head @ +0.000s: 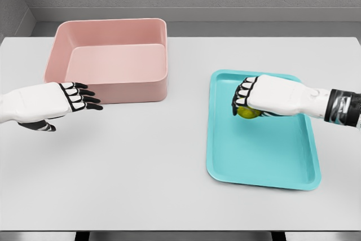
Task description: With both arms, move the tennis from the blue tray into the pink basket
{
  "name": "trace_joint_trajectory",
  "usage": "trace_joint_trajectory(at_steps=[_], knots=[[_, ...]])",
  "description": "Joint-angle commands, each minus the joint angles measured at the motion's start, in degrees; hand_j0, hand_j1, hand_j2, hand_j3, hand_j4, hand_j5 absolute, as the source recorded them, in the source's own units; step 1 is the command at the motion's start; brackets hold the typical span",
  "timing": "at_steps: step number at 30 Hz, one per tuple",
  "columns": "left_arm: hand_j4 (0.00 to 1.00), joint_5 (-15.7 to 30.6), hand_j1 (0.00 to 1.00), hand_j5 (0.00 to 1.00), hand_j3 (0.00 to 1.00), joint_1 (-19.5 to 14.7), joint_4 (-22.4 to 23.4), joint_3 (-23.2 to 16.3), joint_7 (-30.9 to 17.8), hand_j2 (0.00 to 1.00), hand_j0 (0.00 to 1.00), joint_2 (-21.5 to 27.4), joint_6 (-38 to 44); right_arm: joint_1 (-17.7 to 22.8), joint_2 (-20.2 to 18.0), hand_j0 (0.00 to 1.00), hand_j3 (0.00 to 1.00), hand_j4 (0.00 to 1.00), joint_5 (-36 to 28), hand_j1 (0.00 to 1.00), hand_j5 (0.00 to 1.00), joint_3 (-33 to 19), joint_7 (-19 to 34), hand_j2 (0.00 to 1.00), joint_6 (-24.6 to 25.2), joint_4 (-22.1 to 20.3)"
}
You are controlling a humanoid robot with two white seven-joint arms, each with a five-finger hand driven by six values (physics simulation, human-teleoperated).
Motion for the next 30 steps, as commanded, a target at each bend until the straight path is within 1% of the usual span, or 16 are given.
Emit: trace_joint_trajectory(at_steps=[1,3,9,13,21,24,27,30], knots=[[1.0,0.32,1.0,1.0,1.0,0.0,-0.11,0.03,0.03,1.0,1.0,0.01,0.07,0.0,1.57,0.53,0.53,0.53,-0.16,0.53,0.53,0.09,0.07,0.53,0.14,-0.25],[1.0,0.32,1.0,1.0,1.0,0.0,-0.02,0.03,0.03,1.0,1.0,0.01,0.07,-0.97,2.63,0.53,0.53,0.53,0.02,0.53,0.53,0.53,0.16,0.53,0.14,-0.43],[1.0,0.32,1.0,1.0,1.0,0.0,-0.11,0.03,0.03,1.0,1.0,0.01,0.07,-1.06,5.0,0.53,0.53,0.53,0.02,0.53,0.53,1.32,1.3,0.53,0.14,-0.78],[1.0,0.32,1.0,1.0,1.0,0.0,-0.11,0.03,0.03,1.0,1.0,0.01,0.07,-1.93,7.9,0.53,0.53,0.53,1.33,0.53,0.53,2.55,1.65,0.53,0.14,-0.78],[1.0,0.32,1.0,1.0,1.0,0.0,-0.11,0.03,0.03,1.0,1.0,0.01,0.07,-2.64,11.33,0.53,0.53,0.53,3.44,0.53,0.53,4.31,1.74,0.53,0.14,-0.78],[1.0,0.32,1.0,1.0,1.0,0.0,-0.11,0.03,0.03,1.0,1.0,0.01,0.07,-3.34,13.27,0.53,0.53,0.53,4.85,0.53,0.53,5.8,1.74,0.53,0.14,-0.78],[1.0,0.32,1.0,1.0,1.0,0.0,-0.11,0.03,0.03,1.0,1.0,0.01,0.07,-3.34,14.23,0.53,0.53,0.53,5.73,0.53,0.53,6.15,1.74,0.53,0.14,-0.78],[1.0,0.32,1.0,1.0,1.0,0.0,-0.1,0.03,0.03,1.0,1.0,0.01,0.07,-4.13,16.25,0.53,0.53,0.53,6.52,0.53,0.53,8.09,1.74,0.53,0.14,-0.69]])
